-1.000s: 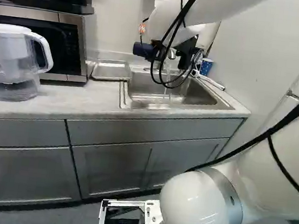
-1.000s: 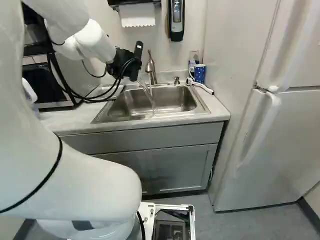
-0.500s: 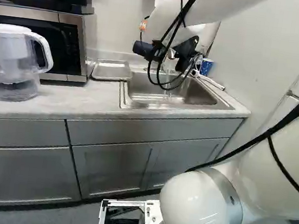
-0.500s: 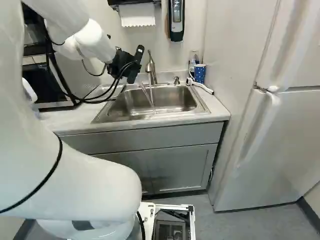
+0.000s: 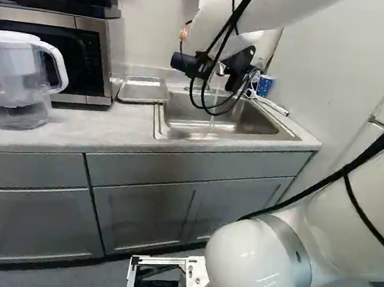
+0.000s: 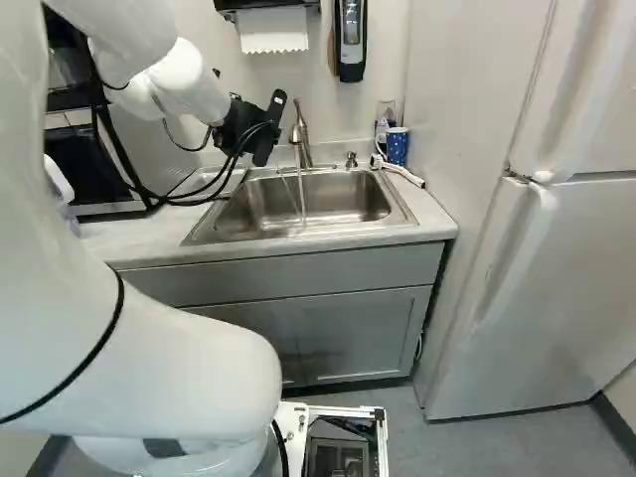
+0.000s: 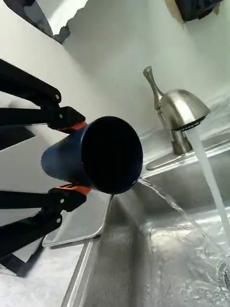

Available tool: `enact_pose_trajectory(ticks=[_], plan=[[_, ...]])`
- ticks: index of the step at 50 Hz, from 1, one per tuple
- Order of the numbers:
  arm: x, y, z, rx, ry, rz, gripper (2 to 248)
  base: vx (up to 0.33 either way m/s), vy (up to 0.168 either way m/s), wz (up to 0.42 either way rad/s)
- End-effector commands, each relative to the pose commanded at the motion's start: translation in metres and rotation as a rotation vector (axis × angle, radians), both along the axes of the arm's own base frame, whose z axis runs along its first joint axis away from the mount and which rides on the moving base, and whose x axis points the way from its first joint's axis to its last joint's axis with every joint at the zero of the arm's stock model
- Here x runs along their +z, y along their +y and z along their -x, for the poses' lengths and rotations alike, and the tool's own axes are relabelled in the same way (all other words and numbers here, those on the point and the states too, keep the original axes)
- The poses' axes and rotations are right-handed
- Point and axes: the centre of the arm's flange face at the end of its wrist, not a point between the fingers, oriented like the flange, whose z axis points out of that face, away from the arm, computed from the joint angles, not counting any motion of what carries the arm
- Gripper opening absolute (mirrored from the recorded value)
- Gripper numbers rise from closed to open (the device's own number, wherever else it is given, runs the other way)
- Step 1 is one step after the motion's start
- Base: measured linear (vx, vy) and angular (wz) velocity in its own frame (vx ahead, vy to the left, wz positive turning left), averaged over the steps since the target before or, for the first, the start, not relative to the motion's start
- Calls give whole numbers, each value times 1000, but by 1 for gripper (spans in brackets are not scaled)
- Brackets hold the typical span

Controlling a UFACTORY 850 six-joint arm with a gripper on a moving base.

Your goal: Rinse the cup and place it in the tray

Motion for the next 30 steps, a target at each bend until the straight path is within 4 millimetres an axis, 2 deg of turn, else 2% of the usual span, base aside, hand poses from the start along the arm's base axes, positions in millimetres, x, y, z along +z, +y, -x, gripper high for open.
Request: enact_pose_trajectory(ticks=[30], plan=[[0, 0, 0, 0, 0, 0, 123, 0, 0, 0]])
